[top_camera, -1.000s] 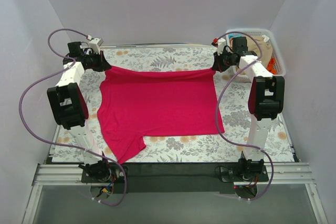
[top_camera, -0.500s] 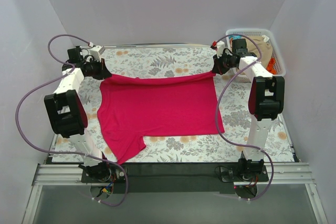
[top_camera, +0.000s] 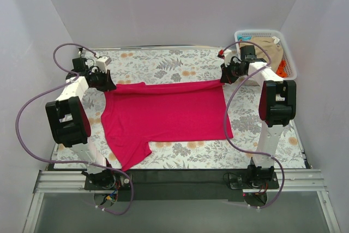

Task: Fold and stack the t-shirts
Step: Fold the tshirt

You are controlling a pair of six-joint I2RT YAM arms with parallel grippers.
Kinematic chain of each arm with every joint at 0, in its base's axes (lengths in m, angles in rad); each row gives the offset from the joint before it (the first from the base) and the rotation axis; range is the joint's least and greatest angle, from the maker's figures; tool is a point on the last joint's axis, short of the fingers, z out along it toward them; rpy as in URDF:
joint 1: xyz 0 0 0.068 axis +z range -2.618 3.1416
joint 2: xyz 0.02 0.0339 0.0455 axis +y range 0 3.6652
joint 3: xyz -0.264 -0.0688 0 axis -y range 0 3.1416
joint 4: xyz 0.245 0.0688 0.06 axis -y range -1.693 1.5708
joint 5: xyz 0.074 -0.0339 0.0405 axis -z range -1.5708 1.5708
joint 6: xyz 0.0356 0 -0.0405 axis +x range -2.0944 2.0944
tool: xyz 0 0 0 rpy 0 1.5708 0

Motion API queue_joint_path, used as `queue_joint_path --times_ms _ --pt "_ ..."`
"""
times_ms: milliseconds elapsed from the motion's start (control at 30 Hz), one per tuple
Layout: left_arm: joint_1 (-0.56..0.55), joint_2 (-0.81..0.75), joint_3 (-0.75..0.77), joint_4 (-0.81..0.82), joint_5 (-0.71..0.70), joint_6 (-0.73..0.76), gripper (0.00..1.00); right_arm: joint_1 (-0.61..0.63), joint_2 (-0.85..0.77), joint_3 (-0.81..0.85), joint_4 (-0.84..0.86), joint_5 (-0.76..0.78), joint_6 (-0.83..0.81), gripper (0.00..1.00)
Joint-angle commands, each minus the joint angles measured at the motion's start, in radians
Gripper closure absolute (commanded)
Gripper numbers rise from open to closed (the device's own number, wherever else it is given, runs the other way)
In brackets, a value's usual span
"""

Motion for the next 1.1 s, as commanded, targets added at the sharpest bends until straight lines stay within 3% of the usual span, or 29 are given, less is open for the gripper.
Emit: queue_joint_path --times_ms 0,333,700,800,833,1067 --pt "0.006 -0.057 -0.019 -0.004 0.0 0.021 1.0 -0.005 -0.044 -0.014 -0.004 -0.014 -0.029 0.99" --pt "0.006 -0.048 -0.105 -0.007 -0.058 0.021 1.0 -0.005 -0.019 -0.019 -0.021 0.012 -0.066 0.99" --pt "0.006 -0.013 -0.095 -0.038 -0.092 0.049 1.0 -0.005 -0.028 -0.042 -0.07 0.017 -0.118 0.98" --pt "0.006 -0.008 -0.094 -0.056 -0.101 0.066 0.99 -0.004 -0.041 -0.065 -0.084 0.018 -0.147 0.85" --pt "0.006 -0.005 -0.092 -0.064 -0.105 0.067 0.97 -0.002 -0.044 -0.072 -0.082 0.018 -0.152 0.77" --pt "-0.006 -0.011 -0.111 -0.127 -0.105 0.128 0.86 -0.004 -0.056 -0.082 -0.094 0.035 -0.166 0.65"
